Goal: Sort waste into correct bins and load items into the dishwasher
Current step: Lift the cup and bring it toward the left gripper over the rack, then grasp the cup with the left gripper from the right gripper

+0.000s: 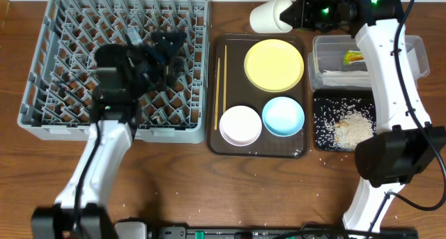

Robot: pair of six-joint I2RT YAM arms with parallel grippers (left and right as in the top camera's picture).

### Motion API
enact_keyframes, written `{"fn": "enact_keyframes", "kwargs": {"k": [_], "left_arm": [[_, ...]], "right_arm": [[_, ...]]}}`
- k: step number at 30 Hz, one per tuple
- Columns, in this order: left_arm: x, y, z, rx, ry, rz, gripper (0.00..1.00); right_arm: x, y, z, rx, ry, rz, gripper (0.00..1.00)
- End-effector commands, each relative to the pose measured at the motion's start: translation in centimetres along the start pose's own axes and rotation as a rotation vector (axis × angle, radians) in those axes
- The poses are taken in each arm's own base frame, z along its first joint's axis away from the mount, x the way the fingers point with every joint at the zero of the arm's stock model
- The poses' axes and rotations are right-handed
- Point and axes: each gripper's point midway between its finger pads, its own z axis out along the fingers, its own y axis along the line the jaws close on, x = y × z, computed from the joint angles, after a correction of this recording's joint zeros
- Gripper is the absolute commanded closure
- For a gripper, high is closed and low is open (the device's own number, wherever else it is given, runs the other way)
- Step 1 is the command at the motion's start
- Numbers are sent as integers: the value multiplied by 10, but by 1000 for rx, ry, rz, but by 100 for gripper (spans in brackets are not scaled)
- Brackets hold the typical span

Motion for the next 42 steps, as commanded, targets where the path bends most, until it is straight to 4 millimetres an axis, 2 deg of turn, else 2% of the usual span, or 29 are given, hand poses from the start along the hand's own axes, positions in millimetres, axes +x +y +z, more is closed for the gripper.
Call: {"fn": "enact_keyframes", "kwargs": {"k": [1,3,6,9,12,16,20,26,30,35,42], "left_arm": [[25,7,6,-26,182,-306,6],[23,15,10,-43,186,-308,7],[31,28,11,-60,244,-209,7],[37,36,10,-67,280,-103,7],[52,29,5,-10,375,66,7],[80,7,-10,148,556,298,7],[91,-6,-19,229,626,390,7],[93,-7,-21,237,639,398,7],[88,-7,-22,240,623,408,6],[74,-8,-23,234,574,402,7],[72,-8,-23,229,564,391,7]], "right_arm": [[7,9,5,-78,30,-23,99],[12,12,12,-93,48,-45,99],[24,19,29,-110,87,-60,99],[36,35,47,-190,127,-80,99],[40,50,57,-284,143,-104,99],[45,73,59,-392,158,-147,99],[54,89,62,-440,182,-171,99],[71,105,69,-471,230,-182,99],[73,118,61,-558,243,-178,99],[74,123,50,-646,254,-160,99],[94,126,68,-717,301,-129,99]]}}
